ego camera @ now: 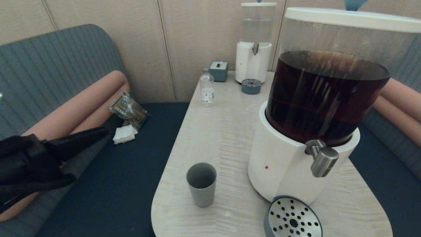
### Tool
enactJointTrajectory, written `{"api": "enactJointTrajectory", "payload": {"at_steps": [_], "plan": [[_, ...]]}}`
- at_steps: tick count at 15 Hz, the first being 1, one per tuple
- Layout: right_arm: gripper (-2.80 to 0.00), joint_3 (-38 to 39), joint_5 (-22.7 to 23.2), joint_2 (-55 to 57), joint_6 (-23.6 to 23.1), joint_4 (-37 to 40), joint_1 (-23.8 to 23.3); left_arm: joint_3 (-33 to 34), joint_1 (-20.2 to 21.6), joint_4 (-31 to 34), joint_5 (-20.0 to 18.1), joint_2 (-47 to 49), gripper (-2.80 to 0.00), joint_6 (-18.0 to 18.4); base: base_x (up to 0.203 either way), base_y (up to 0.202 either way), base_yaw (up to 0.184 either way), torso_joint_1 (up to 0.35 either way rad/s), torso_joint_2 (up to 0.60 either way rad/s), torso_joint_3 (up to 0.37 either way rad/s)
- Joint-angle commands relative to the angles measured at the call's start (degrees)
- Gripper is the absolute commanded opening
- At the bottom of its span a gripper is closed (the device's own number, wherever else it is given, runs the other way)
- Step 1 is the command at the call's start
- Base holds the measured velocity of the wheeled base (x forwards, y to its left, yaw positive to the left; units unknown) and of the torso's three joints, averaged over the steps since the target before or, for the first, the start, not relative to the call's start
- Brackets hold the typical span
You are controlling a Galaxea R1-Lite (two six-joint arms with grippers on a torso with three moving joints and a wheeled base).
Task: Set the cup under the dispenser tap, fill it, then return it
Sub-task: Pick up the cup
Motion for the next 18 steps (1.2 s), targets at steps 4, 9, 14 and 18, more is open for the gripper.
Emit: {"api": "enactJointTrajectory", "payload": {"at_steps": [4, 9, 14, 18], "plan": [[-2.8, 0.53, 0.02, -0.29, 0.0, -0.02, 0.01, 6.34, -0.19, -28.28, -1.96, 25.19, -2.8, 7.07, 0.0, 0.0, 0.0, 0.0, 0.0, 0.0], [-2.8, 0.53, 0.08, -0.29, -0.13, 0.06, 0.01, 10.67, -6.36, -42.52, -4.74, 33.54, -2.8, 7.58, 0.0, 0.0, 0.0, 0.0, 0.0, 0.0], [-2.8, 0.53, -0.01, -0.29, -0.03, -0.02, 0.01, 17.78, -6.63, -42.87, -10.62, 33.66, 0.0, 8.3, 0.0, 0.0, 0.0, 0.0, 0.0, 0.0], [-2.8, 0.53, 0.0, -0.29, -0.13, -0.02, 0.01, 24.26, -4.0, -42.87, -17.43, 28.68, 0.0, 10.33, 0.0, 0.0, 0.0, 0.0, 0.0, 0.0]]}}
